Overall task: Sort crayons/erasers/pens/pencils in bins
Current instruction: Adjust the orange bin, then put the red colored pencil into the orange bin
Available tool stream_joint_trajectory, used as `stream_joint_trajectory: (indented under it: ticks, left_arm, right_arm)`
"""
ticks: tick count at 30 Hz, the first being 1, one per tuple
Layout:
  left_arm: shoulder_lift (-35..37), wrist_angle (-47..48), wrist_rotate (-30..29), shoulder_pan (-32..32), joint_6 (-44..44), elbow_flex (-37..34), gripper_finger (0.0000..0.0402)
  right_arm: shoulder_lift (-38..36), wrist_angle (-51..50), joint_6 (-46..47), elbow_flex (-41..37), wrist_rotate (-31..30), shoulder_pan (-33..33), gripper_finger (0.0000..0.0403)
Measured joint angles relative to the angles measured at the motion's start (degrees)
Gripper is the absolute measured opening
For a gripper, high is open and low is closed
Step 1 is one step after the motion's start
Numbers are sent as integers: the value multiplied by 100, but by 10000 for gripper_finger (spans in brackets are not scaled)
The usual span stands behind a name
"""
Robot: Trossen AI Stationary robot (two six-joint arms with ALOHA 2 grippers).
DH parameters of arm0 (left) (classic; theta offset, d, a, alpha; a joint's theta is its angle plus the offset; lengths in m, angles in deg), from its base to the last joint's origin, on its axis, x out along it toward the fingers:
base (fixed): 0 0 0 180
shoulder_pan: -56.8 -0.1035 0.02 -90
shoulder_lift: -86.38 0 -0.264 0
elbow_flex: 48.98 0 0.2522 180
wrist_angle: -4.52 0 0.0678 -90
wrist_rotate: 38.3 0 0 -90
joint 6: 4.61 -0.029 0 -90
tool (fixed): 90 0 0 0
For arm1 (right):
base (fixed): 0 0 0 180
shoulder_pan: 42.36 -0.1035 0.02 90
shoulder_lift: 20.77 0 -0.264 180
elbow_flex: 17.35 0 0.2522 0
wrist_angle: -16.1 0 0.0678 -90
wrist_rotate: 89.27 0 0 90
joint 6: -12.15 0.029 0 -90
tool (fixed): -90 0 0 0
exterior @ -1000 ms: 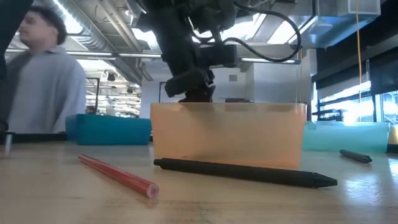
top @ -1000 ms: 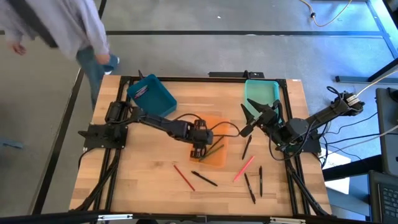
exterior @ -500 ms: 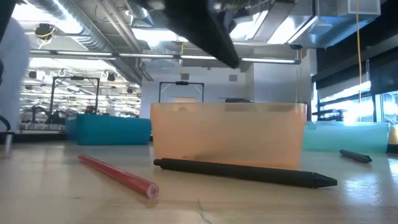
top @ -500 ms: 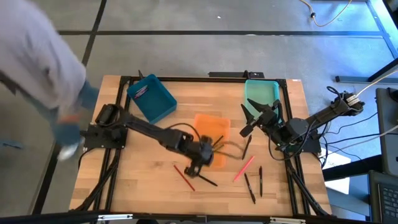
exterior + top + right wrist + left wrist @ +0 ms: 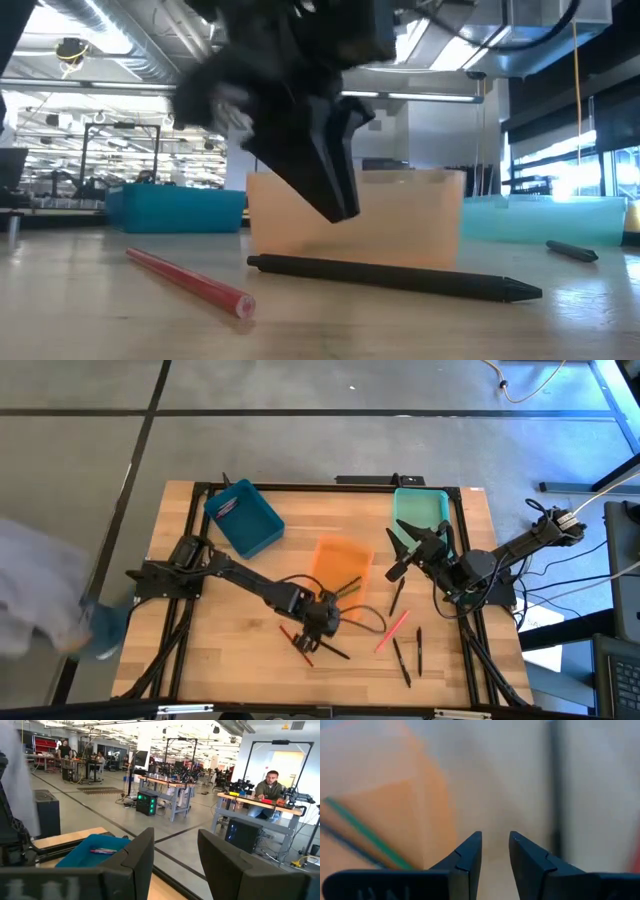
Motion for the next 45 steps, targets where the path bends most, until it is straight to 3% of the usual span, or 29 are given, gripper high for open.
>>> stream_joint_trajectory:
  ticks: [8,12,14,19,21,26,30,37,45]
  left_arm:
    - [-2,35,-830,-731,286,-10,92]
    - [11,177,-839,-1028,406,-10,92]
    - [43,244,-525,-1024,533,-10,92]
    - [118,167,1215,-558,504,-10,92]
    - [116,194,1371,-282,248,-10,92]
    - [83,156,826,242,-410,-133,92]
    - [83,-322,743,390,-295,-323,92]
    - [83,-730,730,391,-42,-774,92]
    - [102,-1077,468,264,-125,-804,92]
  right_arm:
    - [0,-35,-20,0,-2,2,156]
    - [0,-65,-20,0,-2,0,156]
    - [0,-83,-22,0,-4,2,156]
    - [0,-109,-186,0,-9,2,156]
    - [0,-107,-208,0,-8,2,156]
    - [0,-103,-140,0,-8,7,156]
    - [0,-98,22,0,-4,7,156]
    - [0,-96,20,0,-4,7,156]
    - [0,-96,2,0,-4,7,156]
